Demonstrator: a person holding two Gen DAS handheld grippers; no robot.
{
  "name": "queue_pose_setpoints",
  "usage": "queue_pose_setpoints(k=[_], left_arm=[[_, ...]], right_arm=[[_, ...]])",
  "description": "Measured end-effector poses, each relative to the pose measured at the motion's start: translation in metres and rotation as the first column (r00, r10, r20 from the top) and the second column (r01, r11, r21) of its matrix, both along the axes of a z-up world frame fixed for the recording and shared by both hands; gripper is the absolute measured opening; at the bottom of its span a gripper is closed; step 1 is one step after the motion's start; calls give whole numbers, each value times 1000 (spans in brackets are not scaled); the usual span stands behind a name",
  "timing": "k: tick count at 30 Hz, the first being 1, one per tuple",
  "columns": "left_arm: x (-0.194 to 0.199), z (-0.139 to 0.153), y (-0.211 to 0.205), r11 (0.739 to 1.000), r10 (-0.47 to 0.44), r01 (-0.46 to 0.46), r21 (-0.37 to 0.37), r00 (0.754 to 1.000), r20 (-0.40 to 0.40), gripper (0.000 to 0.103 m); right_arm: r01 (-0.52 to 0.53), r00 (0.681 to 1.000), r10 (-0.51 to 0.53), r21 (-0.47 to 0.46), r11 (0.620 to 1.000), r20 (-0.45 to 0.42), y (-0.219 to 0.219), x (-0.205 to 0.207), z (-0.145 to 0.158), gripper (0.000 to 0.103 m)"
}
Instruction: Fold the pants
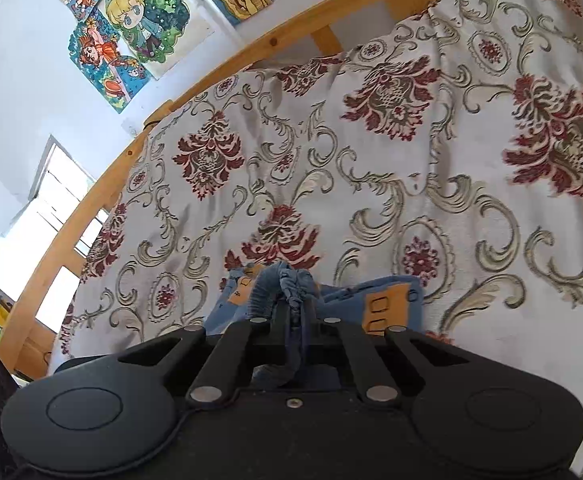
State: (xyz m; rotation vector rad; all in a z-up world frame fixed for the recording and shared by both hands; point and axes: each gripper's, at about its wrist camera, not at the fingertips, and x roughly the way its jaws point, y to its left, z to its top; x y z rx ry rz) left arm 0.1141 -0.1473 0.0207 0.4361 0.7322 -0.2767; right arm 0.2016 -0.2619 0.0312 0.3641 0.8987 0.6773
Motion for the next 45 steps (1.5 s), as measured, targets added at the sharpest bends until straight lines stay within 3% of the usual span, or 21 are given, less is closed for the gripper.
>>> queue_pose_setpoints(k=[4, 7, 10, 13, 15, 19, 21, 25, 29, 32, 39, 42, 45], left_arm=[[6, -9, -12, 1000, -17, 17, -21, 1000, -4, 22], [11, -16, -15, 997, -34, 32, -67, 999, -34, 30], [13, -23, -14, 989, -75, 65, -135, 995, -70, 53], [12, -25, -5, 977, -80, 59, -206, 992, -94, 62], [9, -21, 5, 963, -83, 52, -264, 991, -106, 74], [7, -9, 29, 948, -32, -8, -318, 992, -122, 85], [9, -4, 42, 940, 20, -69, -334, 988, -150, 86], [13, 3, 70, 910, 115, -184, -372, 973, -200, 88], [13, 8, 90, 893, 190, -249, -376, 964, -188, 93], [13, 9, 104, 884, 235, -285, -370, 956, -175, 95], [9, 8, 128, 875, 327, -351, -335, 936, -127, 102], [0, 2, 140, 872, 364, -373, -316, 927, -90, 103], [-5, -9, 152, 867, 392, -409, -285, 913, -115, 103]], right_arm=[[10, 1000, -10, -29, 1000, 18, -9, 3, -3, 4], [19, 1000, -18, -61, 998, 19, -13, 6, -8, 4], [22, 999, -19, -118, 993, 27, -14, 7, -17, 4], [33, 999, -28, -163, 986, 31, -15, 5, -27, 7], [51, 998, -45, -172, 984, 36, -18, 2, -31, 15], [114, 993, -106, -158, 981, 58, -29, -11, -32, 23], [141, 989, -132, -157, 977, 69, -32, -17, -31, 32], [183, 981, -171, -156, 971, 87, -34, -31, -29, 37], [207, 972, -182, -171, 963, 149, -26, -47, -20, 54], [201, 964, -159, -194, 960, 212, -14, -59, -12, 58], [176, 943, -87, -260, 949, 320, 21, -84, -3, 80], [192, 931, -79, -294, 936, 356, 33, -95, -3, 83], [234, 922, -109, -311, 921, 371, 38, -104, -7, 81]])
